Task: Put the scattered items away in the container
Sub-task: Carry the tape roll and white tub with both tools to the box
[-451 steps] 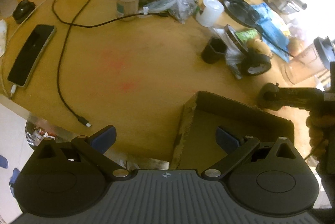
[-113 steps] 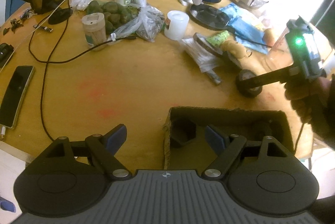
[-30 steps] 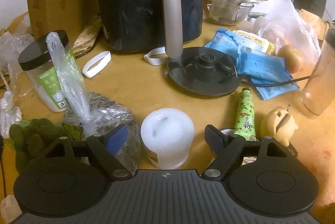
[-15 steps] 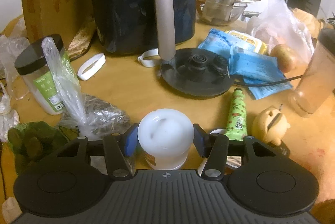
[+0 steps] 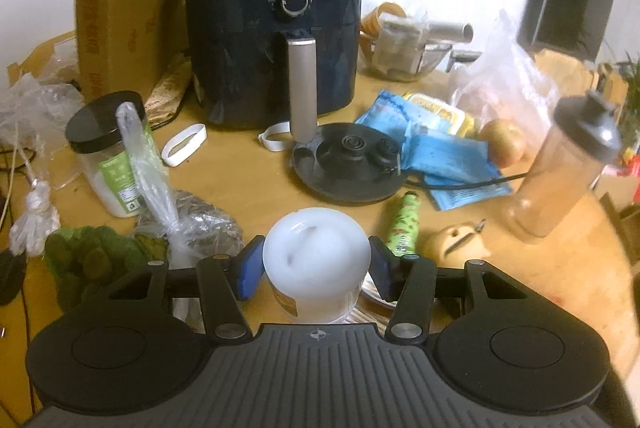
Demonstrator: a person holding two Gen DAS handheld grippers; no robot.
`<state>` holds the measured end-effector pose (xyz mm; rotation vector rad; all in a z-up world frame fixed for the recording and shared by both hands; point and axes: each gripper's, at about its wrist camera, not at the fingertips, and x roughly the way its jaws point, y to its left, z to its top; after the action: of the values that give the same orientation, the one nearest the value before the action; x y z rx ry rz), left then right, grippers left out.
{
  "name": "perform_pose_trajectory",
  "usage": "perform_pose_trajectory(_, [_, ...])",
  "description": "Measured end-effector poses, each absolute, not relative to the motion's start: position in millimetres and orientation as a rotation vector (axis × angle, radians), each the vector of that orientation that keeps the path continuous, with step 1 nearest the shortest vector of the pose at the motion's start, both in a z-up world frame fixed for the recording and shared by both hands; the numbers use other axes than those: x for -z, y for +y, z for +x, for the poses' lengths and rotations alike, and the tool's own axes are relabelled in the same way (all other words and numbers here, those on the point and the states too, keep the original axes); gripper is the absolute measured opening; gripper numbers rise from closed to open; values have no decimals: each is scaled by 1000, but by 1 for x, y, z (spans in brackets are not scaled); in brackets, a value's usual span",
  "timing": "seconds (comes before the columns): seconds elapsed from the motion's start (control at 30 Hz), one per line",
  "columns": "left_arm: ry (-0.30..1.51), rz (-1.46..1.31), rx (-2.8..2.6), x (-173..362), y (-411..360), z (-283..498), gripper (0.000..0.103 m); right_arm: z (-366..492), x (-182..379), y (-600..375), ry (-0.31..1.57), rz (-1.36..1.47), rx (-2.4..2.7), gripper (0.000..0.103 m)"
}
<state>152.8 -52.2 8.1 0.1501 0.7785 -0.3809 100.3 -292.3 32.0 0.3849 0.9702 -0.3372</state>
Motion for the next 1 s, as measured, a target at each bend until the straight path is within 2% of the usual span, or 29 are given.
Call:
perform_pose_trajectory(0.4, [730, 66, 378, -55, -48, 85, 52, 118, -48, -294, 947, 311, 238, 75])
perform_pose_trajectory(1.0, [694, -44, 247, -87, -29, 16, 52, 121, -80, -284, 906, 198, 117, 75])
